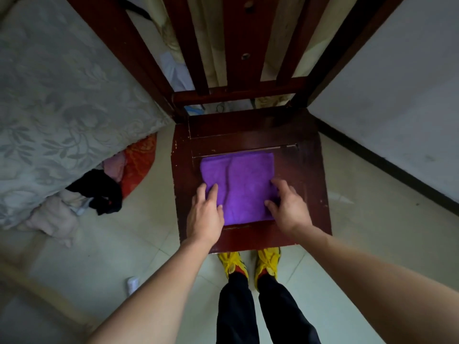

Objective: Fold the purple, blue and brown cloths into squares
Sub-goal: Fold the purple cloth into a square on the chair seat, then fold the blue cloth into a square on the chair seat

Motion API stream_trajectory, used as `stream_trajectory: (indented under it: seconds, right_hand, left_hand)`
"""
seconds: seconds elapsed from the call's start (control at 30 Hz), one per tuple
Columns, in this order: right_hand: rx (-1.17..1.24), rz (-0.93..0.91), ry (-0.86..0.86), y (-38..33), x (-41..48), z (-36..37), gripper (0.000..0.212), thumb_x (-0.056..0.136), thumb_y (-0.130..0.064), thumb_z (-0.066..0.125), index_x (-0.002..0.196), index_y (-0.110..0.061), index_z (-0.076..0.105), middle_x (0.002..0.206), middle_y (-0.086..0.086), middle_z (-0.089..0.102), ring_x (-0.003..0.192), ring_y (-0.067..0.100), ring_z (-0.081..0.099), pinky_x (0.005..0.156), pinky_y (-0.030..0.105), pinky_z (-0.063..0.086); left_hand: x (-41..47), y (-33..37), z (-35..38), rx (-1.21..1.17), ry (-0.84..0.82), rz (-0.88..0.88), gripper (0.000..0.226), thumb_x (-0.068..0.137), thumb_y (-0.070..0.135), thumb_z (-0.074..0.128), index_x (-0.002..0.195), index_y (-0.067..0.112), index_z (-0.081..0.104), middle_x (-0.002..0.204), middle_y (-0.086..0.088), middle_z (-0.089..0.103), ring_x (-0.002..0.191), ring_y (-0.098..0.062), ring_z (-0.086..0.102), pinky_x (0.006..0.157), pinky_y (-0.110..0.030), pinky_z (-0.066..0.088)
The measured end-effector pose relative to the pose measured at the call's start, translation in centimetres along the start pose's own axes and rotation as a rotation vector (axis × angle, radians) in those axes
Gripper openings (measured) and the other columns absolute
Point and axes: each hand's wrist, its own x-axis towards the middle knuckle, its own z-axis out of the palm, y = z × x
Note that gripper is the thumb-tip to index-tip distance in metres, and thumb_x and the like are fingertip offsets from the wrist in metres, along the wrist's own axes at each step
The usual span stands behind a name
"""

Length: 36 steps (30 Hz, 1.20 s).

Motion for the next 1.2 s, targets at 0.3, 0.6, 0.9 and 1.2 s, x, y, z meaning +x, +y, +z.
stream_trajectory:
  seconds: [0.3,0.6,0.9,1.2]
  right_hand:
    - [-0.167,0.078,0.001,0.9,-4.8,-4.3,0.055,0.088,-0.029,0.057,0.14,-0.026,0.039,0.121,0.012,0.052,0.109,0.037,0.058,0.085,0.04,0.047]
    - [-0.12,0.227,0.187,2.4,-18.8,-11.9,0.035,0.091,-0.035,0.052,0.123,-0.02,0.057,0.118,0.007,0.059,0.109,0.03,0.058,0.085,0.037,0.048]
    - [0.044,0.478,0.376,10.4,-38.1,-14.9,0.034,0.094,-0.034,0.048,0.125,-0.022,0.056,0.127,0.005,0.057,0.114,0.028,0.056,0.089,0.034,0.045]
    - [0.249,0.763,0.581,25.9,-58.6,-15.2,0.032,0.093,-0.033,0.048,0.122,-0.024,0.057,0.126,0.004,0.057,0.113,0.029,0.057,0.089,0.034,0.045]
  left_hand:
    - [-4.3,1.9,-3.8,0.111,-0.044,0.027,0.041,0.091,0.022,0.053,0.131,0.016,0.05,0.133,-0.007,0.045,0.116,-0.029,0.05,0.087,-0.039,0.046]
    - [-13.6,10.7,-9.3,0.304,-0.206,0.36,0.027,0.094,0.026,0.047,0.117,0.018,0.058,0.118,-0.008,0.063,0.111,-0.032,0.057,0.088,-0.038,0.045]
    - [-26.0,23.0,-9.5,0.575,-0.32,0.765,0.026,0.091,0.026,0.045,0.112,0.017,0.058,0.115,-0.009,0.064,0.108,-0.032,0.058,0.086,-0.037,0.048]
    - [-44.1,37.4,-0.3,0.78,-0.351,1.155,0.02,0.088,0.018,0.044,0.103,0.012,0.056,0.098,-0.008,0.062,0.089,-0.031,0.057,0.075,-0.035,0.046]
